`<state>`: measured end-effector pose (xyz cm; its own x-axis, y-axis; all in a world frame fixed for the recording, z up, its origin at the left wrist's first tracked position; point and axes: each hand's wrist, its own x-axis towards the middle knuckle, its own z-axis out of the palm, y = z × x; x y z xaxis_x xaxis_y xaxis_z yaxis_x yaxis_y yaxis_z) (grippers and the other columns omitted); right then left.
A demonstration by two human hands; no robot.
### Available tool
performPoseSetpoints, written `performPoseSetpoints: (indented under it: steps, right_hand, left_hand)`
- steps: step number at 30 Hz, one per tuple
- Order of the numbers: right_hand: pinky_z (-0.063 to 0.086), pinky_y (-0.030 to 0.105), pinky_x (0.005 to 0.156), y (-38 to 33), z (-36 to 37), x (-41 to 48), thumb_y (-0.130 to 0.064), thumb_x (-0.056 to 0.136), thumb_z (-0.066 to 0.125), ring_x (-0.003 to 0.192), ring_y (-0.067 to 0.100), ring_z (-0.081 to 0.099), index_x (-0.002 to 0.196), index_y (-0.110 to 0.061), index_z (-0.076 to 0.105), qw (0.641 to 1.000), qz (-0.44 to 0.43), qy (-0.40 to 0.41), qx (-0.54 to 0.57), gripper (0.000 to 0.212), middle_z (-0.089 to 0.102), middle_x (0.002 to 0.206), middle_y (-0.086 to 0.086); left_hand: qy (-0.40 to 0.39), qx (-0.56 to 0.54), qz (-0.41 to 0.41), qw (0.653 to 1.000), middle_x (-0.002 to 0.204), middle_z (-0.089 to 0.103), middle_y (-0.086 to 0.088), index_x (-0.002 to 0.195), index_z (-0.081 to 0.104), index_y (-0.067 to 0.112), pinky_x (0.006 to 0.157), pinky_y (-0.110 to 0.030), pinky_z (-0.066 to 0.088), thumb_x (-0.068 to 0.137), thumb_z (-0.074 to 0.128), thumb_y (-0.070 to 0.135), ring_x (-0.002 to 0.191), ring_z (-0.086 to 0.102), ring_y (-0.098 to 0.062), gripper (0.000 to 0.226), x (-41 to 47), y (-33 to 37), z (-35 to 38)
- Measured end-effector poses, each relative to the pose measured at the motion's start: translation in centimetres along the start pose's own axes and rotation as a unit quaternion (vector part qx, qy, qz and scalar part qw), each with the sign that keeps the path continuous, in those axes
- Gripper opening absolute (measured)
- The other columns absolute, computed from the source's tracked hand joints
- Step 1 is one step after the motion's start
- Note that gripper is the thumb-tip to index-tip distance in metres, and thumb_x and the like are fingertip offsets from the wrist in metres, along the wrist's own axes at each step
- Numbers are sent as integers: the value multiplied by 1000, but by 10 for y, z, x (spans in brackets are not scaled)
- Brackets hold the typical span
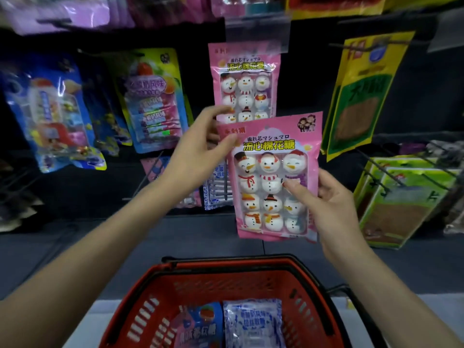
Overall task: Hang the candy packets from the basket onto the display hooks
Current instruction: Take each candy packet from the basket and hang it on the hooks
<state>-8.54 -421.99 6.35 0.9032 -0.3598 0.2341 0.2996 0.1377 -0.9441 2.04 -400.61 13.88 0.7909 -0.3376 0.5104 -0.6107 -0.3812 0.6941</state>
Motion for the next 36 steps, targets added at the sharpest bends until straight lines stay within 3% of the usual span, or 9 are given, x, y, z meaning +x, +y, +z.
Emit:
performPoseSetpoints:
  steps: [4, 8, 12, 15, 17, 21, 25, 31, 36]
  right_hand:
    - [64, 50, 84, -6, -2, 7, -8, 91, 75, 100, 28, 78, 117, -16, 76, 1000, -6, 8, 12, 28, 80, 109, 7]
    - [63, 49, 82, -11, -5, 12, -9, 91, 75, 98, 28, 78, 116, -19, 76, 1000, -10, 15, 25, 27, 80, 108, 6]
    - [65, 45, 77, -14, -5, 16, -8, 92, 74, 99, 26, 78, 119, -18, 75, 999, -21, 11, 34, 28, 80, 109, 5]
    - [63, 48, 83, -16, -3, 21, -9, 92, 74, 101, 26, 78, 115, -21, 77, 999, -34, 11, 25, 26, 80, 109, 5]
    - [61, 54, 90, -18, 1, 27, -11, 93, 74, 102, 27, 77, 111, -23, 79, 999, -46, 10, 17, 22, 80, 109, 6]
    - [61, 51, 91, -31, 13, 38, -13, 92, 75, 102, 24, 77, 112, -23, 78, 997, -81, 1, -4, 22, 80, 107, 3]
    - [65, 43, 85, -46, 26, 48, -11, 92, 76, 99, 19, 78, 118, -18, 75, 993, -113, -12, -13, 26, 81, 106, 1]
    - [62, 52, 90, -61, 38, 62, -15, 93, 77, 100, 22, 78, 117, -20, 75, 991, -128, -14, -28, 24, 81, 107, 1]
    - [64, 52, 85, -66, 42, 66, -15, 93, 77, 95, 22, 79, 116, -19, 75, 992, -120, -2, -34, 23, 81, 103, 1]
  left_hand:
    - [98, 144, 147, 974, 120, 61, 4, 150, 44, 19, 92, -42, 54, 96, 71, 39, 106, 61, -9, 63, 25, 22, -9]
    - [229, 246, 259, 905, 121, 57, -15, 133, 56, 3, 85, -45, 51, 89, 79, 45, 103, 60, -23, 65, 53, 48, -19]
    - [255, 281, 303, 874, 122, 61, -15, 128, 63, 4, 88, -35, 46, 96, 71, 40, 104, 62, -24, 49, 74, 63, -28]
    - [254, 249, 320, 878, 117, 64, -8, 116, 70, 10, 89, -46, 52, 104, 62, 27, 105, 62, -20, 23, 85, 69, -31]
    - [253, 232, 314, 885, 113, 66, -2, 112, 71, 12, 87, -50, 52, 104, 59, 23, 104, 62, -14, 18, 89, 71, -34]
    - [236, 197, 301, 903, 109, 67, 5, 113, 72, 12, 86, -39, 54, 105, 60, 20, 97, 60, -6, 16, 86, 70, -37]
    - [210, 191, 290, 914, 107, 71, 8, 119, 70, 16, 85, -43, 56, 108, 56, 22, 94, 67, -10, 19, 81, 67, -38]
    - [169, 215, 267, 924, 99, 70, 2, 133, 63, 22, 84, -51, 54, 100, 52, 14, 89, 67, -24, 35, 75, 60, -39]
    - [160, 231, 260, 924, 105, 67, 1, 140, 57, 23, 86, -52, 52, 95, 54, 9, 97, 65, -23, 47, 70, 57, -38]
